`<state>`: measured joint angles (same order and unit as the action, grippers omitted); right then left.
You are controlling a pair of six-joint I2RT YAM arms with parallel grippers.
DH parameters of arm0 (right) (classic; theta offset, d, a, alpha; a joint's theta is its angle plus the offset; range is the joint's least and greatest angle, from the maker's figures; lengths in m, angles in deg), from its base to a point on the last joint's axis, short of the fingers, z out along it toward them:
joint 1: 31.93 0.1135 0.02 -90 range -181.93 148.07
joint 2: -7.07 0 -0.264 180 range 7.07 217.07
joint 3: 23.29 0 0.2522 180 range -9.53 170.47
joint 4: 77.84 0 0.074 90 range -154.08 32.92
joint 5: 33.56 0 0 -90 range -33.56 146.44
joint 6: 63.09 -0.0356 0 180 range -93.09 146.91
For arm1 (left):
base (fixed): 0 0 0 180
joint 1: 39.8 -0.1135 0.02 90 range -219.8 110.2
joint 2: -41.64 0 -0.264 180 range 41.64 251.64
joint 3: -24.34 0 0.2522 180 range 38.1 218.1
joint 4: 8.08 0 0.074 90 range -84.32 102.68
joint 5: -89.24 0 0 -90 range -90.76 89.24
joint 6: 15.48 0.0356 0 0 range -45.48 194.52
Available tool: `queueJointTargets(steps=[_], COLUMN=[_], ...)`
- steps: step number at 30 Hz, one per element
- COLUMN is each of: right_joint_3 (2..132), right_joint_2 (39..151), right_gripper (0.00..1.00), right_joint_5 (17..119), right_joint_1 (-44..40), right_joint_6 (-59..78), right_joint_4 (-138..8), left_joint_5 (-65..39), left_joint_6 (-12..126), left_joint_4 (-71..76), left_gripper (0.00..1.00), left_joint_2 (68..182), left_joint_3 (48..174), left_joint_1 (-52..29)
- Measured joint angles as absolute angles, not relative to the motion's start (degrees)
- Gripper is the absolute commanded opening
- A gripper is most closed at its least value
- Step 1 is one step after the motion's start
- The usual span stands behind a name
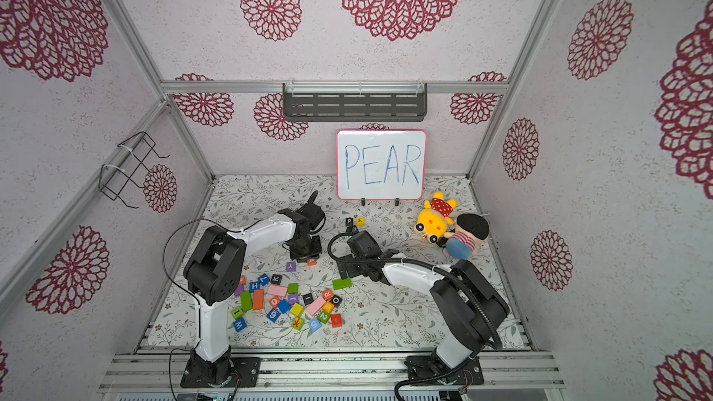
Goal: Spell the uppercase word “pear” with letter blocks
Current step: Move the letter block to the center of the board.
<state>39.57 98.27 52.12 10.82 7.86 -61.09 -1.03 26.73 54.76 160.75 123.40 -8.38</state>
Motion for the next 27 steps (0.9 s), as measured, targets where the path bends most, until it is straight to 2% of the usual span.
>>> queueJointTargets(steps=[6,10,17,27], right_joint_3=[37.4,36.6,36.6,36.6], right_joint_2=[97.3,97.0,96.9,96.9], right_gripper=[0.99,0.99,0.99,0.98], right_joint_5=[52.3,52.8,53.8,54.2], right_joint_1=[9.0,7.6,6.3,5.6], right_joint_6=[7.8,7.8,7.8,6.8], right_joint_4=[-62.3,-62.8,-63.8,-64.2], left_joint_5=[-1.4,-3.3,-8.0,-14.6], left_joint_6=[27.1,26.3,24.4,22.2], left_joint_4=[54.5,52.9,50.3,47.7], left_gripper=[0.46,0.52,0.51,0.55], left_joint_2=[163.0,162.4,161.1,161.5], left_joint_3=[126.2,125.3,123.2,123.3], left_joint_1=[-8.6,-8.4,-7.9,-5.3])
